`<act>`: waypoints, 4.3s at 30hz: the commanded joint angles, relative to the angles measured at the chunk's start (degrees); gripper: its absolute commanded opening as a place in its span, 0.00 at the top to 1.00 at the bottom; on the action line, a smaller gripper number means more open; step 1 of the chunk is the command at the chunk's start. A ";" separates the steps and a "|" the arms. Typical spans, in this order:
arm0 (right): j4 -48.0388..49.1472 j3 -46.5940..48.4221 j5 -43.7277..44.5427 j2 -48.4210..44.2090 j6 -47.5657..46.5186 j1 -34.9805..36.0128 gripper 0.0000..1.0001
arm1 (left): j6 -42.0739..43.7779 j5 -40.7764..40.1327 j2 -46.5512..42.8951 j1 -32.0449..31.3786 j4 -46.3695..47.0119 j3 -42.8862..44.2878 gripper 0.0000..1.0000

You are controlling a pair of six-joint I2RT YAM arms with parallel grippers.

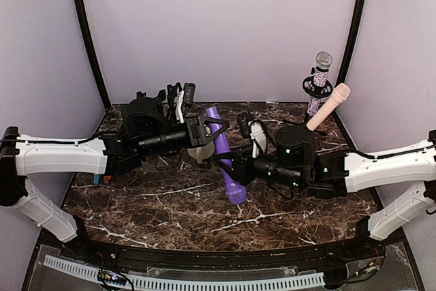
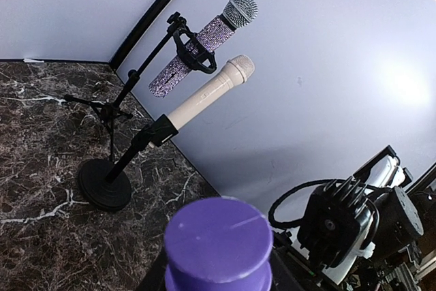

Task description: Remove the microphone from the stand

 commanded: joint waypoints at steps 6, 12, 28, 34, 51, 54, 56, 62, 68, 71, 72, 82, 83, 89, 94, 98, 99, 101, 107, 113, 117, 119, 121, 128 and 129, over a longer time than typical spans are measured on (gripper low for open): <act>1.13 1.75 4.54 -0.20 0.08 0.53 0.79 | -1.35 0.09 -0.50 -0.09 0.08 0.07 0.78; -1.31 2.25 5.99 -2.12 0.31 0.53 0.20 | 4.13 -1.34 -3.30 1.41 -6.78 1.54 0.91; -11.63 -1.24 16.92 -10.27 0.04 0.03 0.10 | 33.62 10.27 -4.20 36.92 -53.95 9.12 1.00; -12.62 -2.41 18.60 -13.14 0.45 -0.82 0.09 | 41.22 7.67 5.06 46.74 -63.18 15.76 0.96; -14.25 -5.95 21.47 -18.03 3.67 -2.48 0.07 | 43.26 -4.77 26.49 49.58 -61.47 27.93 0.90; -14.55 -5.77 21.47 -18.05 3.80 -2.55 0.08 | 43.25 -4.92 27.79 49.58 -60.17 27.19 0.81; -14.52 -5.75 21.51 -18.07 3.83 -2.55 0.07 | 43.25 -5.70 28.23 49.58 -59.60 26.43 0.76; -15.19 -5.45 22.41 -18.31 3.94 -2.64 0.08 | 43.25 -6.70 28.62 49.57 -57.50 24.46 0.62; -15.04 -7.09 23.43 -20.36 6.21 -2.64 0.07 | 43.47 -7.37 28.84 49.58 -56.13 23.13 0.52; -15.16 -8.04 23.83 -21.59 7.05 -2.64 0.07 | 43.73 -7.69 28.79 49.58 -55.67 22.77 0.51; -15.40 -8.19 24.04 -21.84 7.13 -2.64 0.07 | 43.71 -7.69 28.65 49.58 -55.56 22.68 0.50; -25.00 -6.03 29.67 -25.72 7.03 -3.05 0.03 | 43.25 -6.75 14.29 49.58 -46.46 15.24 0.38; -26.48 -5.62 30.20 -26.30 7.05 -3.43 0.02 | 43.25 -7.37 12.71 49.58 -45.86 13.64 0.36; -39.10 -1.92 30.39 -29.97 8.61 -8.30 0.01 | 43.25 -7.55 -0.94 49.58 -41.44 6.35 0.32; -48.19 1.75 24.72 -31.68 9.55 -16.43 0.01 | 43.30 -2.45 -11.50 49.58 -41.00 5.18 0.29; -50.47 3.16 17.82 -29.36 8.55 -23.67 0.01 | 43.25 2.14 -16.85 49.50 -38.66 4.44 0.28; -50.62 3.50 16.19 -28.69 8.18 -25.23 0.01 | 43.25 2.54 -18.17 49.50 -38.05 4.07 0.28; -51.52 5.12 14.38 -27.27 8.31 -28.38 0.01 | 43.55 3.13 -19.85 49.50 -35.80 2.10 0.28; -50.67 9.52 7.84 -25.23 6.20 -37.28 0.01 | 44.80 2.08 -24.30 49.50 -28.40 -6.63 0.26; -42.22 7.64 2.35 -22.44 5.36 -44.97 0.01 | 45.37 -0.92 -26.08 49.50 -29.59 -7.20 0.25; -34.92 5.91 -0.41 -20.39 4.95 -47.60 0.05 | 45.17 0.01 -26.91 49.16 -29.16 -7.70 0.25; -32.19 5.29 -1.72 -19.39 4.28 -48.32 0.08 | 45.33 -0.36 -27.04 48.82 -29.36 -7.65 0.25; -30.64 4.93 -1.39 -18.60 4.06 -48.58 0.10 | 45.68 -0.76 -27.21 48.40 -29.55 -7.64 0.26; -24.78 0.13 3.31 -17.67 4.85 -49.13 0.21 | 46.63 -2.26 -27.38 47.03 -29.98 -7.73 0.25; -23.77 -0.54 3.32 -17.44 4.89 -49.13 0.21 | 46.75 -2.38 -27.38 46.94 -30.02 -7.77 0.25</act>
